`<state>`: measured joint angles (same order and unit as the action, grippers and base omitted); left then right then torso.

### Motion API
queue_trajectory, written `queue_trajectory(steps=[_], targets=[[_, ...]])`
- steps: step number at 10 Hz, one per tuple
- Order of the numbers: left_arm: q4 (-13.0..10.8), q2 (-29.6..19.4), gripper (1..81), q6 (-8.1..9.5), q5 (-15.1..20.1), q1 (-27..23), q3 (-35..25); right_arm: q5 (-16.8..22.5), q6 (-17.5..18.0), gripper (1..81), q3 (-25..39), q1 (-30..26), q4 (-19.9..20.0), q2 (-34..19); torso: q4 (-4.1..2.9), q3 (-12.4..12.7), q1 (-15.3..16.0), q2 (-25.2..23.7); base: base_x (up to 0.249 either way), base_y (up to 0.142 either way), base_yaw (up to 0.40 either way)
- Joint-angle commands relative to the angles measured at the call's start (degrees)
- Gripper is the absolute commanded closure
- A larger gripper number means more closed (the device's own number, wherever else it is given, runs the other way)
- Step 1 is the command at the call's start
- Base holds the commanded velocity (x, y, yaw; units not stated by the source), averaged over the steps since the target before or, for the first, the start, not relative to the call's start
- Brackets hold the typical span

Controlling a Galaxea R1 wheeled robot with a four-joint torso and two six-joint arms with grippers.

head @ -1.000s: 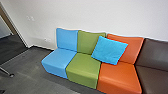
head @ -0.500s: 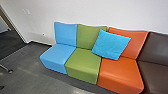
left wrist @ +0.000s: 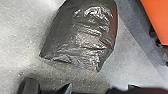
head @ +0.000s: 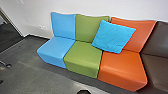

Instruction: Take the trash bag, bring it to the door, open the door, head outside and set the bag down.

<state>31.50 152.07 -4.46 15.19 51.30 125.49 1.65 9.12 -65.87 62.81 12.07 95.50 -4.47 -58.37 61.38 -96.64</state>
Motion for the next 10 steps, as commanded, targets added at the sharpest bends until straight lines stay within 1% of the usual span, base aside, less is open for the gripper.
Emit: queue_trajectory(steps=[1, 2, 5, 6, 7, 8, 10], targets=[[2.0, -0.8, 1.0, -0.11, 4.4, -6.0, 1.7, 4.9, 0.3, 1.0, 2.2, -3.9, 1.0, -5.6, 0.00, 0.1, 3.5, -5.5, 0.000, 0.000, 0.000], [2.0, -0.2, 1.0, -0.11, 4.4, -6.2, 2.5, 5.4, 0.3, 1.0, 2.3, -3.9, 1.6, -6.0, 0.00, -0.5, 4.7, -7.3, 0.000, 0.000, 0.000], [2.1, 0.8, 1.0, -0.11, 4.5, -7.3, 3.4, 5.4, 0.3, 1.0, 2.4, -3.9, 1.6, -5.5, 0.00, -0.7, 8.4, -13.2, 0.000, 0.000, 0.000], [3.0, 0.9, 1.0, -0.20, 6.1, -7.9, 3.1, 5.4, 0.3, 1.0, 2.5, -3.9, 1.6, -5.3, 0.00, -0.7, 9.7, -15.4, 0.000, 0.000, 0.000], [3.2, 1.3, 1.0, -0.20, 7.1, -8.4, 3.0, 5.4, 0.3, 1.0, 2.5, -3.9, 1.6, -4.9, 0.00, -0.7, 11.0, -17.6, 0.000, 0.000, 0.000], [3.3, 1.8, 1.0, -0.20, 7.2, -8.6, 3.0, 5.4, 0.2, 1.0, 2.5, -3.9, 1.6, -4.3, 0.00, -4.4, 12.3, -19.6, 0.000, 0.000, 0.000], [3.3, 1.9, 1.0, -0.20, 7.3, -9.3, 3.0, 5.8, 0.2, 1.0, 2.3, -5.4, 1.4, -3.4, 0.00, -7.1, 14.3, -22.8, 0.000, 0.000, 0.000]])
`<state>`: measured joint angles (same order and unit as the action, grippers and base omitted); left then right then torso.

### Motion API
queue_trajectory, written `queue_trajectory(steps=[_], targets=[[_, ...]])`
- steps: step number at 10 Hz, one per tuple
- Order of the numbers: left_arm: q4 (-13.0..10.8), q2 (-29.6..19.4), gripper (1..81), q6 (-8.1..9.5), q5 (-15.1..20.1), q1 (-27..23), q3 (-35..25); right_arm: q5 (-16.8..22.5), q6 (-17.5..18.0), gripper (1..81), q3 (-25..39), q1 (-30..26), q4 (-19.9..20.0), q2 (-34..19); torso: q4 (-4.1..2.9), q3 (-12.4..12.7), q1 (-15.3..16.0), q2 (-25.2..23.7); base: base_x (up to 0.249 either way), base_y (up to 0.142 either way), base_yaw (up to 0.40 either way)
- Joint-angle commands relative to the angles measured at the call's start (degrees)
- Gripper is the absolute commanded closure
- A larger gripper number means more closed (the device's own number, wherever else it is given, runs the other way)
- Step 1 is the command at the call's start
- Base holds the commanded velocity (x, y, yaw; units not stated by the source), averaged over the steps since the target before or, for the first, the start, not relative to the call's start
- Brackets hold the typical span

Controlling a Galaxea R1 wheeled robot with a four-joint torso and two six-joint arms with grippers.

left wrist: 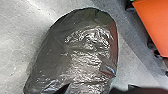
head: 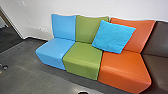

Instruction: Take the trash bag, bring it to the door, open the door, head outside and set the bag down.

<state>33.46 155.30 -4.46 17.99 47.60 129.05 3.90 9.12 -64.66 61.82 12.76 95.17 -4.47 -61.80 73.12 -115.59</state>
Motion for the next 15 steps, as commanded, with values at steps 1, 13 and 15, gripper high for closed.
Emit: queue_trajectory(steps=[1, 13, 15], targets=[[1.4, -1.6, 1.0, -0.20, 4.9, -6.2, -0.5, 4.2, 0.2, 1.0, 1.1, -4.9, 0.7, -2.8, 0.00, -5.3, 3.6, -5.6, 0.000, 0.000, 0.000], [1.4, 1.3, 1.0, -0.28, 6.9, -7.9, 1.6, 6.4, 1.2, 1.0, 1.4, -7.4, 1.3, -3.2, 0.00, -15.0, 16.9, -27.1, 0.000, 0.000, 0.000], [1.3, 1.6, 1.0, -0.37, 6.9, -6.9, 2.9, 6.5, 1.3, 1.0, 1.4, -8.0, 1.5, -4.3, 0.00, -14.4, 19.3, -30.8, 0.000, 0.000, 0.000]])
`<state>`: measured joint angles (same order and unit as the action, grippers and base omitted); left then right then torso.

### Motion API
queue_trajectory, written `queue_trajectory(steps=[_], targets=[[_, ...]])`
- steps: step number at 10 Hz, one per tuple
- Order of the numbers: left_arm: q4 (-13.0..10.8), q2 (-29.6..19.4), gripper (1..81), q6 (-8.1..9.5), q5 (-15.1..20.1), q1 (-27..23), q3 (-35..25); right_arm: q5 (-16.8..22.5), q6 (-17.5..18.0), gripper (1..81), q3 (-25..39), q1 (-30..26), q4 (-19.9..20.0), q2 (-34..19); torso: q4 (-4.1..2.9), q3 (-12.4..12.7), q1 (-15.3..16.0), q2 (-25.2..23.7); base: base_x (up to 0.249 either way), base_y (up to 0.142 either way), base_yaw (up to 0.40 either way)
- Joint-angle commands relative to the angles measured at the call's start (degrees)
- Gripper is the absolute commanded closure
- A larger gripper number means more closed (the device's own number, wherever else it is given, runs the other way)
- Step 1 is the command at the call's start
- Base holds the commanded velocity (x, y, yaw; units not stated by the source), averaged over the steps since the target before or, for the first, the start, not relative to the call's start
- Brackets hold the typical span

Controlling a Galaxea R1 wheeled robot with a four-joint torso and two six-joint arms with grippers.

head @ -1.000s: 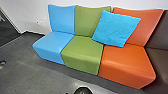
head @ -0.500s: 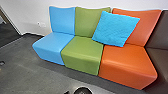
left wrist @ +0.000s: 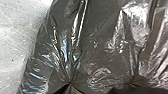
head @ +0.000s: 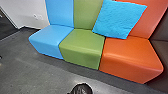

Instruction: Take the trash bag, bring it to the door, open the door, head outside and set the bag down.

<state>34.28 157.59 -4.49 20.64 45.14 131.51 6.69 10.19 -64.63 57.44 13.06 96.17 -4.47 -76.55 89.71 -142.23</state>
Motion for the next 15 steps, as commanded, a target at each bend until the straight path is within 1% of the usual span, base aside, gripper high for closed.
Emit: queue_trajectory(steps=[1, 3, 4, 5, 6, 7, 9, 11, 14, 15], targets=[[0.5, -0.6, 1.0, -0.35, 4.1, -3.8, 1.1, 4.6, 0.5, 1.0, 1.5, -4.3, 1.5, -6.4, 0.00, 0.0, 3.7, -5.6, 0.000, 0.000, 0.000], [0.6, 0.0, 1.0, -0.70, 4.0, -2.8, 2.3, 6.1, 0.6, 1.0, 3.0, -6.0, 1.4, -7.2, 0.00, -0.6, 6.1, -9.6, 0.000, 0.000, 0.000], [0.6, 0.5, 1.0, -0.79, 3.9, -2.4, 3.3, 6.3, 0.6, 1.0, 3.5, -6.0, 1.4, -7.0, 0.00, -0.6, 7.3, -11.6, 0.000, 0.000, 0.000], [0.6, 0.8, 1.0, -0.88, 3.9, -2.2, 3.7, 6.3, 0.6, 1.0, 3.6, -6.0, 1.4, -6.8, 0.00, -0.6, 8.6, -12.5, 0.000, 0.000, 0.000], [0.7, 0.9, 1.0, -0.88, 3.9, -2.2, 3.7, 6.4, 0.6, 1.0, 3.5, -6.0, 1.4, -6.6, 0.00, -4.6, 9.9, -12.5, 0.000, 0.000, 0.000], [0.7, 1.1, 1.0, -0.88, 3.9, -2.2, 3.6, 6.4, 0.6, 1.0, 3.2, -5.8, 1.4, -6.5, 0.00, -0.8, 7.2, -10.1, 0.000, 0.000, 0.000], [0.4, 1.6, 1.0, -1.05, 3.9, -2.2, 3.8, 6.4, 0.6, 1.0, 2.8, -5.8, 1.4, -6.3, 0.00, -1.6, 7.9, -10.9, 0.000, 0.000, 0.000], [0.3, 1.9, 1.0, -0.97, 3.9, -1.9, 4.5, 6.4, 0.6, 1.0, 2.4, -5.7, 1.4, -5.9, 0.00, -1.6, 8.0, -11.0, 0.000, 0.000, 0.000], [0.4, 3.5, 1.0, -1.14, 3.9, -1.1, 8.5, 6.4, 0.6, 1.0, 2.0, -5.4, 1.4, -5.1, 0.00, -1.6, 8.0, -11.0, 0.000, 0.000, 0.000], [0.4, 3.4, 1.0, -1.23, 3.9, -1.0, 8.4, 6.4, 0.6, 1.0, 1.9, -5.4, 1.4, -5.1, 0.00, -1.6, 8.0, -11.0, 0.000, 0.000, 0.000]])
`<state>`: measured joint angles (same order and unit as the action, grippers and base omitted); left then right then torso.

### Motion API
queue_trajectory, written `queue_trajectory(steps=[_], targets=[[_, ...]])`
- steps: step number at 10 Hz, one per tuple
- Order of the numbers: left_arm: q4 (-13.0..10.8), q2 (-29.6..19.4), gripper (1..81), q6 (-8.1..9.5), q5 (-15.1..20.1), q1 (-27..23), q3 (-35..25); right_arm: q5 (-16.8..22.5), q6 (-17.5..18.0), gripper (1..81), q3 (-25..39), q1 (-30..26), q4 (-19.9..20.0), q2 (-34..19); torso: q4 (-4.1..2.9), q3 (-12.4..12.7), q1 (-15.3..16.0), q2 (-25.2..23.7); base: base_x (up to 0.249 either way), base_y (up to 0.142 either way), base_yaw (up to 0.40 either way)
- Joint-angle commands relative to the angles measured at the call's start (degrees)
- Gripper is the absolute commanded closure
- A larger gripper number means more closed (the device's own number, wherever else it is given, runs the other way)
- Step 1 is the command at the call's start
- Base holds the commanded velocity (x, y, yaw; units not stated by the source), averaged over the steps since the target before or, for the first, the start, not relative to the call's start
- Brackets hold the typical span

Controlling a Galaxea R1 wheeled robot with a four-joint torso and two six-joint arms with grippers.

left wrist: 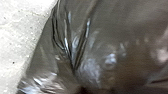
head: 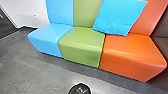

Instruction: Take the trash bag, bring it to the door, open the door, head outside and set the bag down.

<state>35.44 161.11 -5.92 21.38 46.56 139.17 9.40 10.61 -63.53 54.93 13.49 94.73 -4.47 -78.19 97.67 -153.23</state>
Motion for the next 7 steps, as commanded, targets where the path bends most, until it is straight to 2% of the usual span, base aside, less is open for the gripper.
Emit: queue_trajectory(steps=[1, 3, 6, 7], targets=[[-0.7, 0.0, 81.1, 0.04, 3.1, -2.4, 0.6, 3.7, 0.2, 1.0, 0.8, -2.8, 0.8, -3.6, 0.00, 0.0, 0.0, 0.0, 0.000, 0.000, 0.000], [-0.8, 0.2, 81.1, -0.05, 3.2, -2.3, 0.8, 3.7, 0.2, 1.0, 0.8, -2.8, 0.8, -3.4, 0.00, 0.0, 0.0, 0.0, 0.000, 0.000, 0.000], [-2.4, 0.2, 81.1, -0.23, 3.5, -2.2, 0.8, 3.6, 0.2, 1.0, 0.2, -2.1, 0.8, -2.8, 0.00, 0.0, 0.0, 0.0, 0.000, 0.000, 0.000], [-2.4, 0.2, 81.1, -0.32, 3.5, -2.0, 0.6, 3.6, 0.2, 1.0, 0.0, -2.1, 0.9, -2.7, 0.00, 0.0, -3.7, 5.7, 0.000, 0.000, 0.000]])
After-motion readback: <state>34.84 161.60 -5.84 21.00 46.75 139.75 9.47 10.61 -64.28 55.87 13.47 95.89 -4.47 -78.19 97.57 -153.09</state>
